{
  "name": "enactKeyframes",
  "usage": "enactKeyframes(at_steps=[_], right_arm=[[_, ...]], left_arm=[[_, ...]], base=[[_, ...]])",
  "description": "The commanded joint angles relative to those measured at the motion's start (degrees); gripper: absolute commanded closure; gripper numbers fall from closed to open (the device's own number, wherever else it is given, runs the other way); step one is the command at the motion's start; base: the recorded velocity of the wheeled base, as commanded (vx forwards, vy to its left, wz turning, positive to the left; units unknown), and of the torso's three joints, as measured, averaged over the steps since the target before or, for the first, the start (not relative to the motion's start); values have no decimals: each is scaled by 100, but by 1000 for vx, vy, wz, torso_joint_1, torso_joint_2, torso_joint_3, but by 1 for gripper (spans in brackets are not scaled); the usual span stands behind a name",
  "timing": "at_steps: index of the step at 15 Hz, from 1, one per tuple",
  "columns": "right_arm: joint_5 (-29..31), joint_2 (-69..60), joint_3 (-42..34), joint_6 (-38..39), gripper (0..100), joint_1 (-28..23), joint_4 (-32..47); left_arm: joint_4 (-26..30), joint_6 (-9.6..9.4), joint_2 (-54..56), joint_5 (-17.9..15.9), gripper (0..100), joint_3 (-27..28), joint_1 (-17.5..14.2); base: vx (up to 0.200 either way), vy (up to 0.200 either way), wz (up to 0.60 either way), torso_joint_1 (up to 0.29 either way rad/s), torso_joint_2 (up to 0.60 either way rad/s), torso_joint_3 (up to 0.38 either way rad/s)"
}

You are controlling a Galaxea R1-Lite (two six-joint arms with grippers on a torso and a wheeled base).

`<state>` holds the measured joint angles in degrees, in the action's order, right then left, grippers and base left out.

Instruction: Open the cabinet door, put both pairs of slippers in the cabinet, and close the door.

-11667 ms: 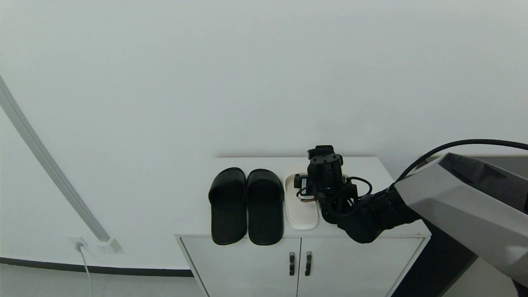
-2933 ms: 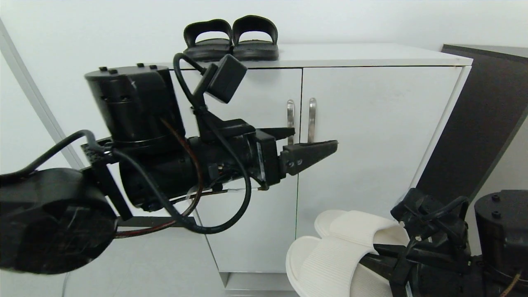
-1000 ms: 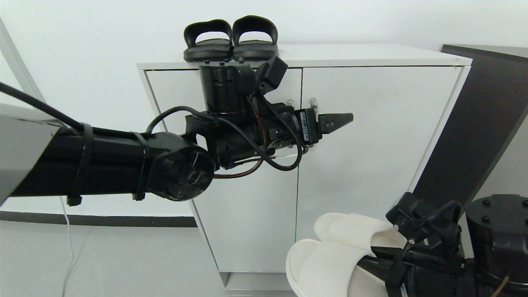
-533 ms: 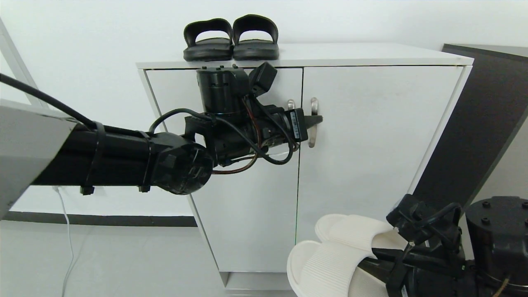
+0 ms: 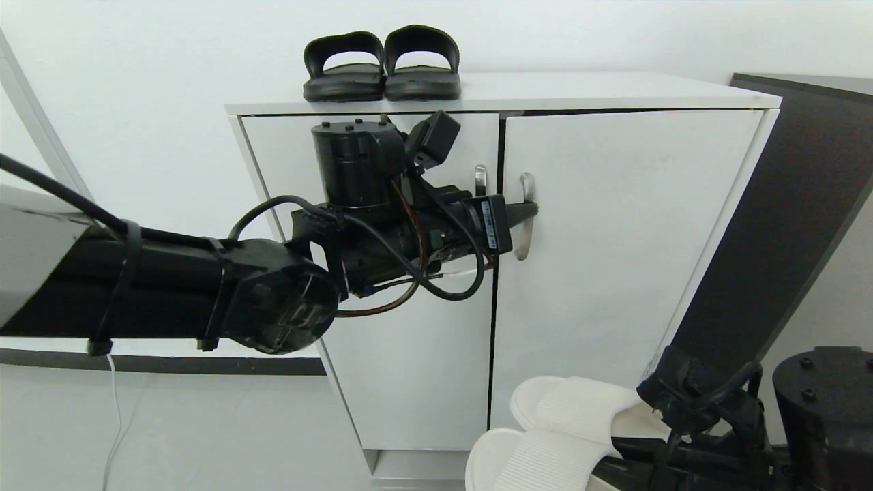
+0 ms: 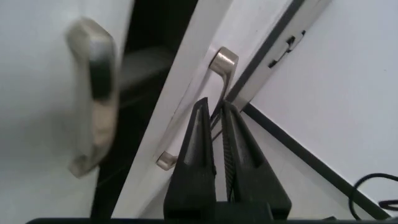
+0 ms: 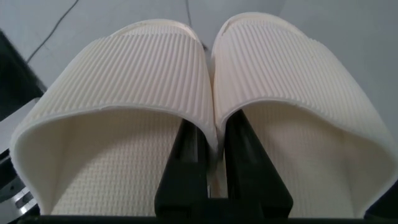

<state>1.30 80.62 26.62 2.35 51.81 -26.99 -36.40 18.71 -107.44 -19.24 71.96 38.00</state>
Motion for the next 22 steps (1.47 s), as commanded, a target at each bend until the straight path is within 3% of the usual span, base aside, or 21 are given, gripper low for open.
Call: enactKeyframes(at_steps=[1, 7, 10, 15, 19, 22], right_arm=[[-113, -125, -70, -7, 100, 48, -8], [-157, -160, -140, -209, 100, 75, -8], [-157, -160, -149, -209, 100, 119, -8], [-122, -134, -149, -218, 100, 128, -8], [-104, -99, -140, -218, 100, 128, -8], [-104, -99, -140, -218, 100, 136, -8]], left_arm=[[-34, 1, 346, 8, 100, -367, 76], [-43, 1, 1357, -1, 100, -1387, 120], [-43, 36, 1471, -45, 100, -1439, -214], [-34, 106, 873, -177, 100, -850, -381], [1, 141, 214, -115, 100, 134, -398], [37, 150, -58, -115, 100, 503, -398]], base=[[0, 0, 0, 0, 0, 0], [0, 0, 0, 0, 0, 0], [0, 0, 0, 0, 0, 0], [0, 0, 0, 0, 0, 0], [0, 0, 0, 0, 0, 0], [0, 0, 0, 0, 0, 0]])
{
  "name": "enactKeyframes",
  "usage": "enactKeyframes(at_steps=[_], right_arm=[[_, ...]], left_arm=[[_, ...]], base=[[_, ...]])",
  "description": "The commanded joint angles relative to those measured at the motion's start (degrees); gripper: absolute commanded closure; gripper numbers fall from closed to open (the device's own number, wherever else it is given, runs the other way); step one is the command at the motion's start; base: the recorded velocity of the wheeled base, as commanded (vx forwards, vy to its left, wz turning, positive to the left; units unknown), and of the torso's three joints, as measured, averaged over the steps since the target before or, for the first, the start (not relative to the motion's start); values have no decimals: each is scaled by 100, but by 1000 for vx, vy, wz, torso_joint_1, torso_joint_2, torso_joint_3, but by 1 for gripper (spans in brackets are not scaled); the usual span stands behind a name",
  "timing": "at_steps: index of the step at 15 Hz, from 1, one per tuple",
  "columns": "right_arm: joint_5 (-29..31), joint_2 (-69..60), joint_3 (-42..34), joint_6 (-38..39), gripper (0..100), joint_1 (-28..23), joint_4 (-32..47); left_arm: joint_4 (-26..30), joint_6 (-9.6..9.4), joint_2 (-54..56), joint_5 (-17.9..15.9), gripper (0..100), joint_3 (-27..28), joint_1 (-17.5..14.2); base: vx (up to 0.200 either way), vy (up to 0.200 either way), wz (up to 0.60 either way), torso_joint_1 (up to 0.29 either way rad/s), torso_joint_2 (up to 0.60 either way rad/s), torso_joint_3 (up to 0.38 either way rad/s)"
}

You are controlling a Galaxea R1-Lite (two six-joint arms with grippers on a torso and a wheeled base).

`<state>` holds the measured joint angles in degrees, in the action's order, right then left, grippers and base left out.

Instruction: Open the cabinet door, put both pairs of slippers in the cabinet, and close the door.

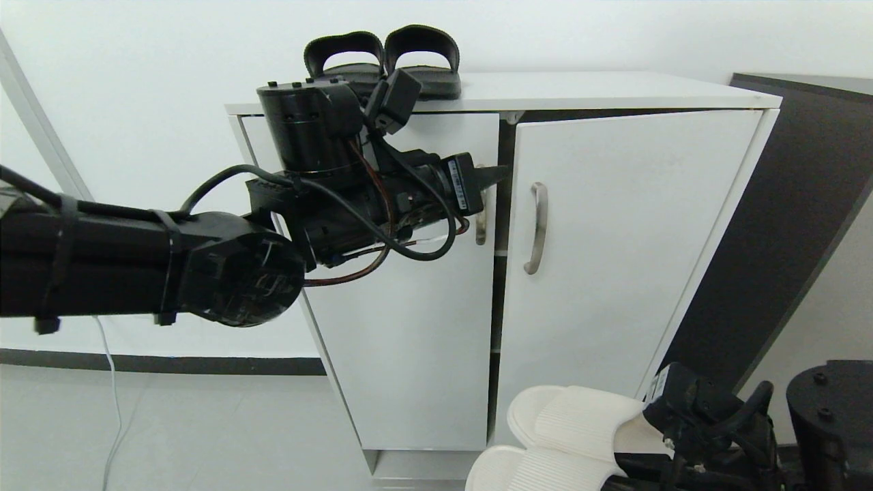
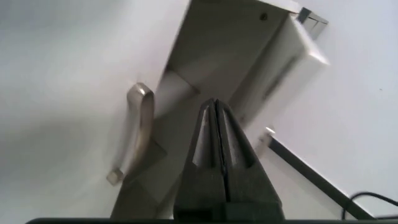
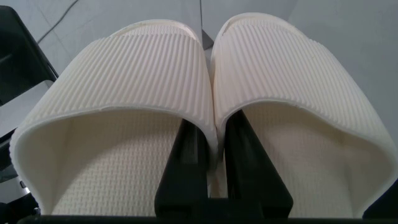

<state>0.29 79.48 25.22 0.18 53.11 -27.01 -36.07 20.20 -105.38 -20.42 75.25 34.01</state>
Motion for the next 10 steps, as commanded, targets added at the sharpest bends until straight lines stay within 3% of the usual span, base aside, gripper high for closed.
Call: enactKeyframes(at_steps=[1, 4, 7, 10], right_arm=[[-3, 15, -9, -1, 100, 6, 3], [6, 23, -44, -106, 100, 32, 3], [-3, 23, -61, -150, 100, 32, 3], [-12, 23, -88, -150, 100, 147, 12]], left_arm=[[4, 2, -299, 3, 100, 209, 0], [-14, 2, -431, -15, 100, 315, 18], [-40, 195, -431, -6, 100, 323, 18], [-67, 195, -440, -6, 100, 306, 88]], base=[[0, 0, 0, 0, 0, 0], [0, 0, 0, 0, 0, 0], [0, 0, 0, 0, 0, 0], [-200, 0, 0, 4, 2, 1]])
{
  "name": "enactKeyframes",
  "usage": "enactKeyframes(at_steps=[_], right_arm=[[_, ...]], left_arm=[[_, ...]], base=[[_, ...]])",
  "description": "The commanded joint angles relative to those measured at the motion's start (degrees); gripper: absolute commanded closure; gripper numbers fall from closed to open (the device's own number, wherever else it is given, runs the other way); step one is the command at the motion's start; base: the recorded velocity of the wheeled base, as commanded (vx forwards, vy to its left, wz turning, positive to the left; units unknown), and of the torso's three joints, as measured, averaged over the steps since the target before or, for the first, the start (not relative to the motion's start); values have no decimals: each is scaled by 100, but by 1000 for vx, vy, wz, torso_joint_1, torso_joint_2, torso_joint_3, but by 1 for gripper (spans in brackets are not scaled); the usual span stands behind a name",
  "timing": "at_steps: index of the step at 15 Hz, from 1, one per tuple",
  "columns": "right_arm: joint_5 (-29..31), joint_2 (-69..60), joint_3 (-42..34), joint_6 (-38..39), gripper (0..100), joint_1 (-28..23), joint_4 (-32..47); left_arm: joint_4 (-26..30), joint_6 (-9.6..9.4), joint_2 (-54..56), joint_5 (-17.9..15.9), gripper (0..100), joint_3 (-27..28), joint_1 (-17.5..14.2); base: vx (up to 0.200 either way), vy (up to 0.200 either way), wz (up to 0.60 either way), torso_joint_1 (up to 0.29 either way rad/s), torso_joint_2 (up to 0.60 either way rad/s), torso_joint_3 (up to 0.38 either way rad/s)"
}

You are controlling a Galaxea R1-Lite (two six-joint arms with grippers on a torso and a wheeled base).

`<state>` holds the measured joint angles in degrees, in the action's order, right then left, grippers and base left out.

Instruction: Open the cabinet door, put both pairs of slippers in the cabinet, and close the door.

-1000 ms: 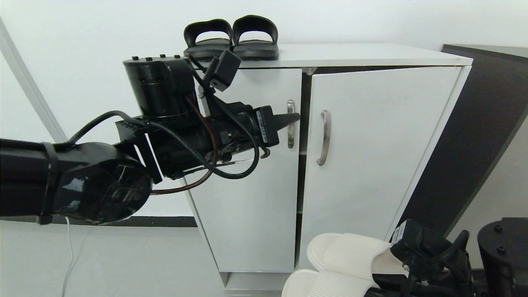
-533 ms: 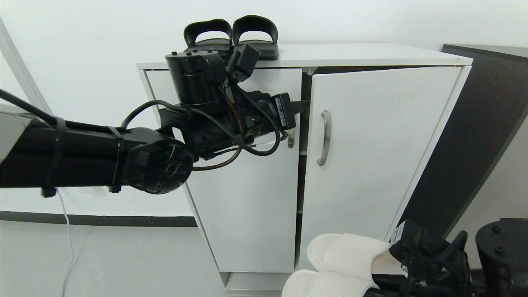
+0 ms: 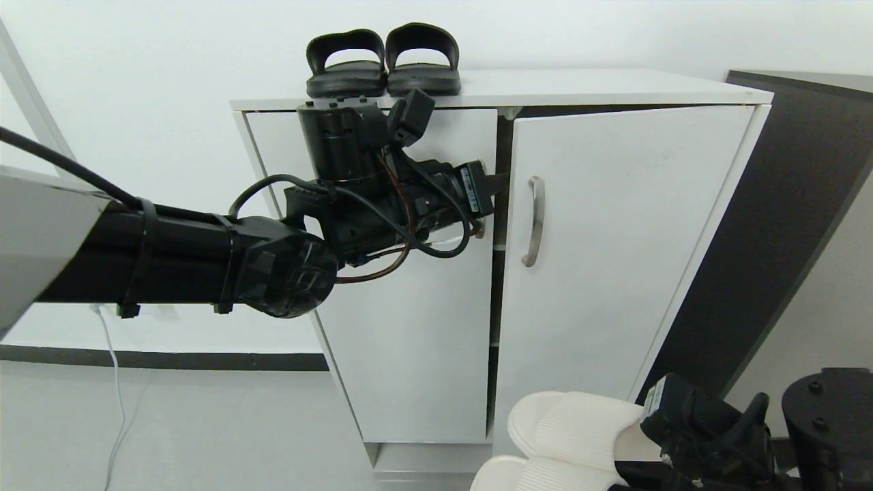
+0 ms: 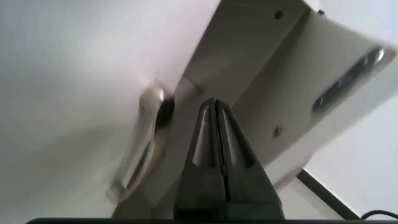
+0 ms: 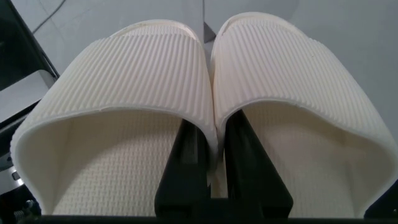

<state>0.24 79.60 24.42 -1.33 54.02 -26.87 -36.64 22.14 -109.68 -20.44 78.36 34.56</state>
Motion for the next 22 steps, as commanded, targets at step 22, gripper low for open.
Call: enactKeyframes(at_steps=[22], right_arm=[[2946, 2771, 1197, 669, 100, -972, -2885]], left_arm=[[764, -2091, 4561, 3899, 100, -3925, -99]], base=[[-55, 0, 0, 0, 1, 2]])
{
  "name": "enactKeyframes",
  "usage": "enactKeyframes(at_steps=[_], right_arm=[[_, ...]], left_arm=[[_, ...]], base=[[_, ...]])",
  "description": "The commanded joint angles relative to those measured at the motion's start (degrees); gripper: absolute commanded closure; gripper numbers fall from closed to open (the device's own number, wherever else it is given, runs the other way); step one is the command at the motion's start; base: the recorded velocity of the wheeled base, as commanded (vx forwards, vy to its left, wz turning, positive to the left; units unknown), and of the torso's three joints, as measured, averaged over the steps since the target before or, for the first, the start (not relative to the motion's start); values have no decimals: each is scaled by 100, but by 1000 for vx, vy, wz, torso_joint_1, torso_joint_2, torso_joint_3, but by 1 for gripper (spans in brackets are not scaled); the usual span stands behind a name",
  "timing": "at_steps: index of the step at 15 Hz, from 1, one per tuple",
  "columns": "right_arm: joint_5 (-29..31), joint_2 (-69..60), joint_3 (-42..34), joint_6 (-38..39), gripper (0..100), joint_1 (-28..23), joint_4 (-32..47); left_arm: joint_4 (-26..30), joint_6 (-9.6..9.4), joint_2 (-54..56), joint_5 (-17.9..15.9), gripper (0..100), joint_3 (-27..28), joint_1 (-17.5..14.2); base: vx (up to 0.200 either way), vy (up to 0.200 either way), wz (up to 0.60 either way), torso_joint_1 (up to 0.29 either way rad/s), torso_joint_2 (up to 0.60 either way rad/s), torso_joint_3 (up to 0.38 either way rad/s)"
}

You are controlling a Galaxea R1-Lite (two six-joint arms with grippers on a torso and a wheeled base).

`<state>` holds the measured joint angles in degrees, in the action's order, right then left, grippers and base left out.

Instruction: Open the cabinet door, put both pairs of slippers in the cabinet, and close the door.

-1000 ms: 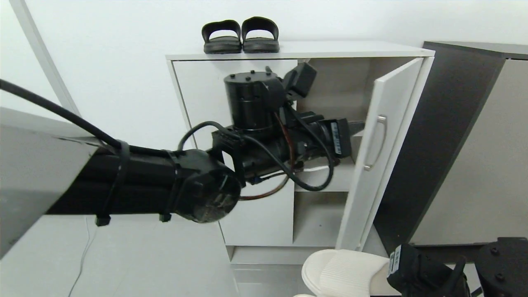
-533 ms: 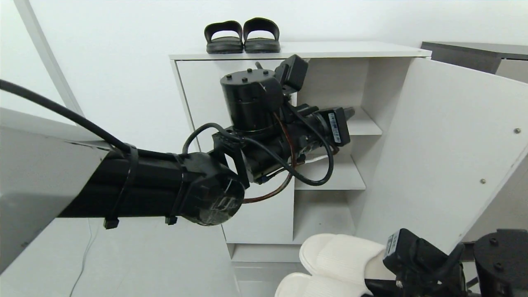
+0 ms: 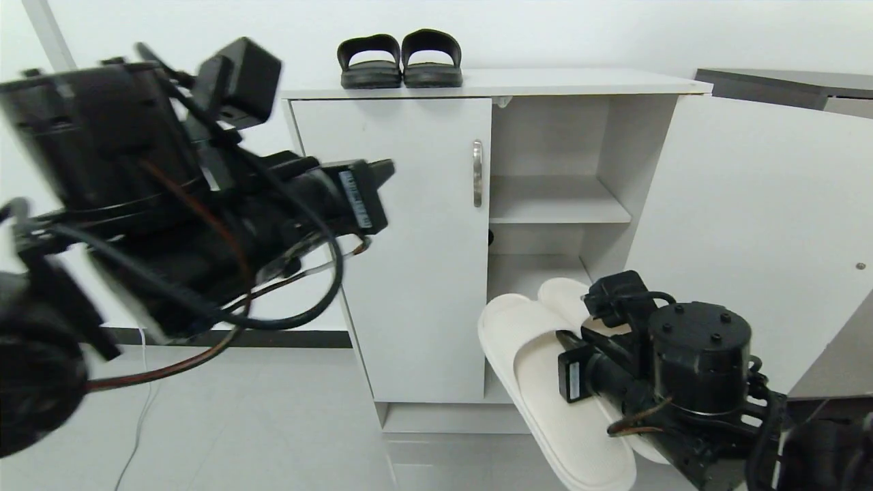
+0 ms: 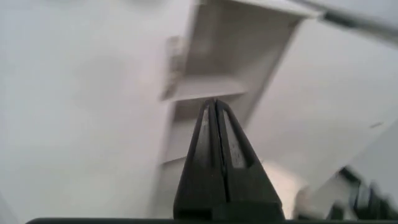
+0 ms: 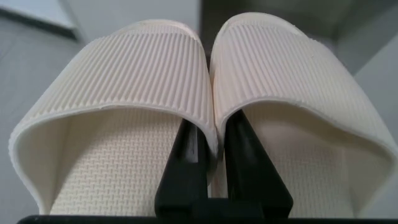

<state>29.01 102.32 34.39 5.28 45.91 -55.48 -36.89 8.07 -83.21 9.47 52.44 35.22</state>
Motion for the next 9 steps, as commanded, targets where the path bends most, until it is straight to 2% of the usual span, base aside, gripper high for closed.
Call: enactKeyframes(at_steps=[1, 3, 4, 5, 7, 9], right_arm=[[69, 517, 226, 8, 100, -223, -24], [96, 597, 244, 17, 100, -319, -33], [96, 597, 244, 17, 100, -319, -33], [386, 728, 305, 52, 100, -328, -33], [482, 816, 358, 52, 100, -328, -33], [482, 843, 358, 52, 100, -328, -33]], left_arm=[[1175, -886, 2433, 1048, 100, -1729, -446], [1500, -798, 3285, 1083, 100, -2159, -1184], [1500, -798, 3285, 1083, 100, -2159, -1184], [1500, -710, 4226, 1364, 100, -2986, -1931], [1544, -666, 5245, 1391, 100, -3829, -2986], [1738, -693, 6150, 1268, 100, -4568, -3794]], base=[[0, 0, 0, 0, 0, 0], [0, 0, 0, 0, 0, 0], [0, 0, 0, 0, 0, 0], [0, 0, 0, 0, 0, 0], [0, 0, 0, 0, 0, 0], [0, 0, 0, 0, 0, 0]])
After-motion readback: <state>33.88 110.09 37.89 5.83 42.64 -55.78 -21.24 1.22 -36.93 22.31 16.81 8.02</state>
